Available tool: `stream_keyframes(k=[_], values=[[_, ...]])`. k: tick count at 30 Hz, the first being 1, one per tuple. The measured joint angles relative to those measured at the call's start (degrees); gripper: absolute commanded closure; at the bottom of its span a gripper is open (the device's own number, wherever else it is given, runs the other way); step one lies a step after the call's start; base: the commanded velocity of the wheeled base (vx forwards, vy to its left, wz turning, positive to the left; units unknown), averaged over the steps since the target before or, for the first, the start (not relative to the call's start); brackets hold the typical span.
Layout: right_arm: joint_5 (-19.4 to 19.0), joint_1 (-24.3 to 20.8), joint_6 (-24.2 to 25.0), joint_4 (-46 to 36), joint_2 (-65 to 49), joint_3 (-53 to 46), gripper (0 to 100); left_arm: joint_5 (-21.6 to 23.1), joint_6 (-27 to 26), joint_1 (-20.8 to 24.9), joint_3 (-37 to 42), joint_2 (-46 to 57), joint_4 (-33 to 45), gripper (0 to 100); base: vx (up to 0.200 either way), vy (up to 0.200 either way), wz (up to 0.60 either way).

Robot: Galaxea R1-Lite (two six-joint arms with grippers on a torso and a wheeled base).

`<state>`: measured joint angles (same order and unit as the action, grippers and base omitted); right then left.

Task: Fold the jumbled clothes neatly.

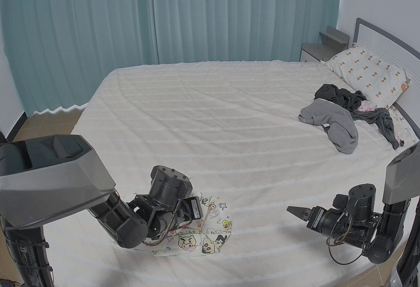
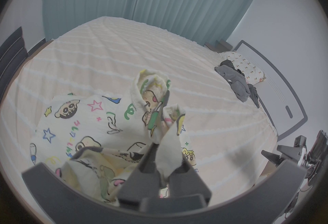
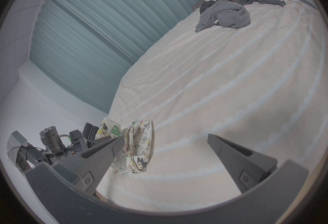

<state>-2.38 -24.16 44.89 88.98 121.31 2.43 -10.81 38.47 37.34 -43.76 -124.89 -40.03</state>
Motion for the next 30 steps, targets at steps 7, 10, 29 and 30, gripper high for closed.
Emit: stream_keyframes(k=[7,10,29,30], values=[[0.0,0.0,0.0,0.0,0.2,-0.1,0,0.0,2.6,0.5,-0.7,-0.3,-0.1,0,0.000,0.000,0.00],[0.0,0.0,0.0,0.0,0.2,-0.1,0,0.0,4.4,0.6,-0.2,0.5,-0.1,0,0.000,0.000,0.00],[0.4,-2.4,0.1,0.0,1.6,-0.3,0,13.4,18.9,-6.8,20.9,21.2,-10.1,0,-0.063,0.000,0.00],[0.5,-2.7,0.1,0.0,1.9,-0.3,0,13.8,19.0,-7.2,21.6,21.9,-10.3,0,0.000,0.000,0.00]])
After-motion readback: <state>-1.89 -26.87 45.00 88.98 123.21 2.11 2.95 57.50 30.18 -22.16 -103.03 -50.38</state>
